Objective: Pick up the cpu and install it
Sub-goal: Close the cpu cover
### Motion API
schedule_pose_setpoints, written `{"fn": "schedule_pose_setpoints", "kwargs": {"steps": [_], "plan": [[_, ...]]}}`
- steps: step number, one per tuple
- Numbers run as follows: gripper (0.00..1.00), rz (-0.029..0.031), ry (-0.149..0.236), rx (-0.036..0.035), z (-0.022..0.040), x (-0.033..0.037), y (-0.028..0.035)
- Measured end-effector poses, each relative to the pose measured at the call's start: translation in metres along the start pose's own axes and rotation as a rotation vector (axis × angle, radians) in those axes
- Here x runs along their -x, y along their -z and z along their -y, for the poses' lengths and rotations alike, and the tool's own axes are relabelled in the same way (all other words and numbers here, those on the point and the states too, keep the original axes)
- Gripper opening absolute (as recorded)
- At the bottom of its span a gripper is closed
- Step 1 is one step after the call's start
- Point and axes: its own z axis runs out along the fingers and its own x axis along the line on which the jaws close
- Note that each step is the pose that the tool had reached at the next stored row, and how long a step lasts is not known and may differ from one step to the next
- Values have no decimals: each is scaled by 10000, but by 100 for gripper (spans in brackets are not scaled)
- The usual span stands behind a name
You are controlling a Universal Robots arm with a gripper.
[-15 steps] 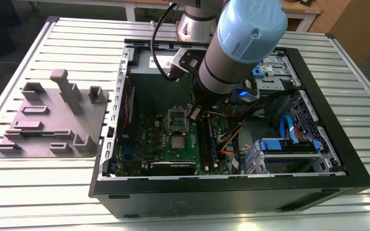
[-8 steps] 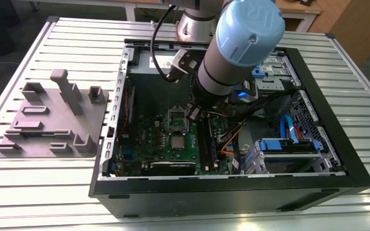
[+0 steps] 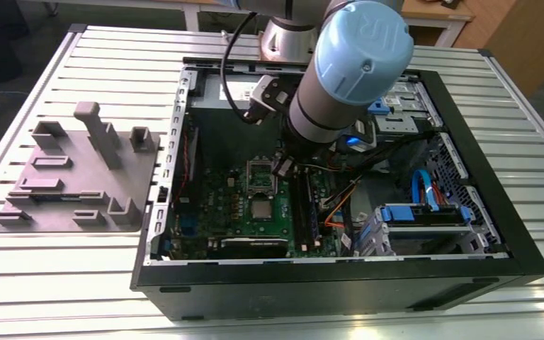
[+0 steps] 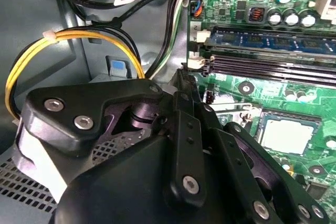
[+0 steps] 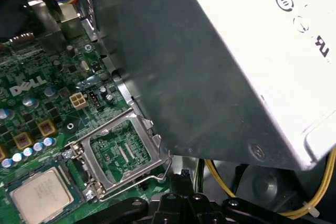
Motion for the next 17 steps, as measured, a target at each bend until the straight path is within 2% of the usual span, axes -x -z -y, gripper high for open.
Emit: {"fn": "schedule_pose_setpoints", "kwargs": {"steps": [3, 7, 9, 11, 13, 17], "plan": [[10, 51, 3, 30, -7, -6, -30], [10, 31, 7, 22, -17, -11, -39], [10, -35, 0, -18, -19, -11, -38], [10, -151, -13, -76, -20, -9, -38], [10, -181, -24, -62, -23, -7, -33], [10, -198, -35, -32, -34, 2, -10]]}}
